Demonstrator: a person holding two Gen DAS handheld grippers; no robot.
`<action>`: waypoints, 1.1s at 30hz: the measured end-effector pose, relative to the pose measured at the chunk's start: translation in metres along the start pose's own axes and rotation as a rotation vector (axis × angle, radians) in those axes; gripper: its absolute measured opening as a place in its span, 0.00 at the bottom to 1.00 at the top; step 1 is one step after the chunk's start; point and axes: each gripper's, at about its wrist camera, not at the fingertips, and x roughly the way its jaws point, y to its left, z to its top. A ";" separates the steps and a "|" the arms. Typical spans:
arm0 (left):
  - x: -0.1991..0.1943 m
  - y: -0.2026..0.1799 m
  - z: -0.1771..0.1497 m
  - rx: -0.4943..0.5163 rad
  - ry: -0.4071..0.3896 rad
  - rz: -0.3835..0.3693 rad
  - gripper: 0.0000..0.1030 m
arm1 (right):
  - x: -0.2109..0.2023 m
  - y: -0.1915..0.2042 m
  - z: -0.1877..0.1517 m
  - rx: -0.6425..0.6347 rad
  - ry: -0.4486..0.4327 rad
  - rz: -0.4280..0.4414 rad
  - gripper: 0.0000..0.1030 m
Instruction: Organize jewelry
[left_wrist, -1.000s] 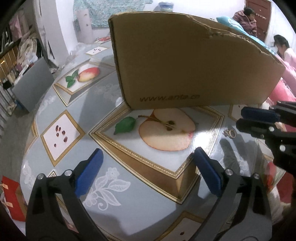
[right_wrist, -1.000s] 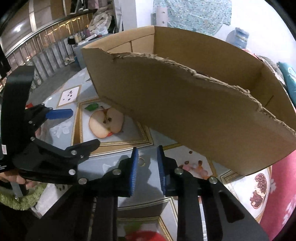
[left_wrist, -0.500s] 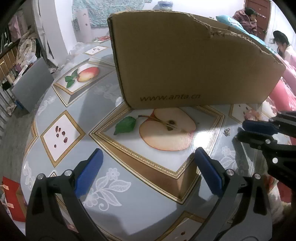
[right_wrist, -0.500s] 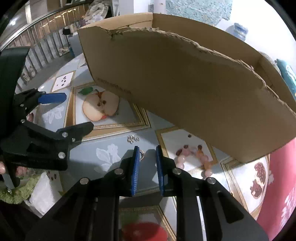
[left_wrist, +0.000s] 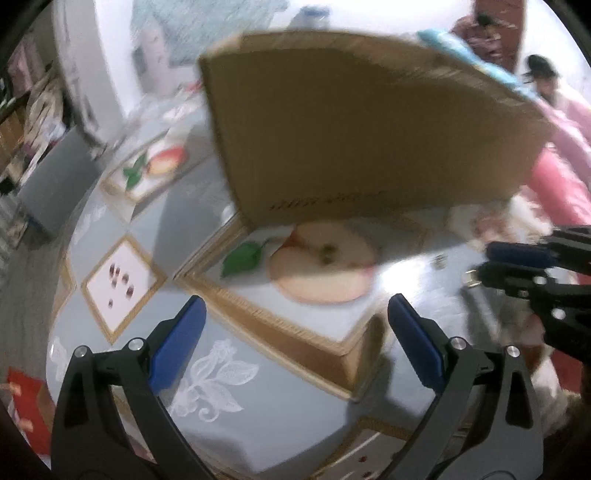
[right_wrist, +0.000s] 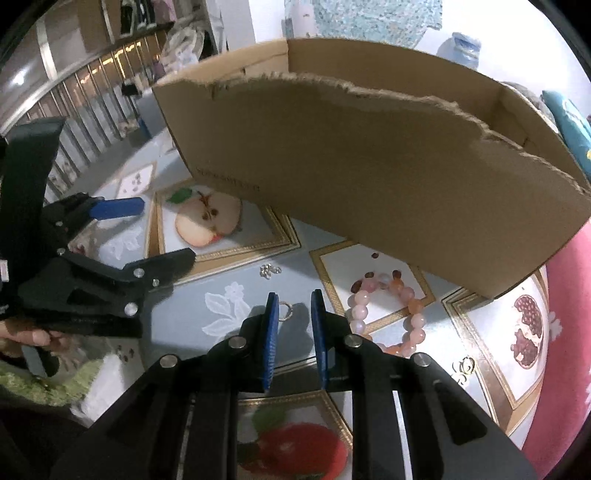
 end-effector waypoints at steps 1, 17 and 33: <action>-0.004 -0.005 0.001 0.019 -0.018 -0.021 0.92 | -0.002 -0.002 -0.001 0.007 -0.008 0.007 0.17; 0.013 -0.076 0.013 0.271 0.021 -0.188 0.26 | -0.023 -0.023 -0.015 0.079 -0.078 0.102 0.18; 0.006 -0.065 0.020 0.217 0.010 -0.210 0.02 | -0.027 -0.026 -0.018 0.093 -0.097 0.114 0.18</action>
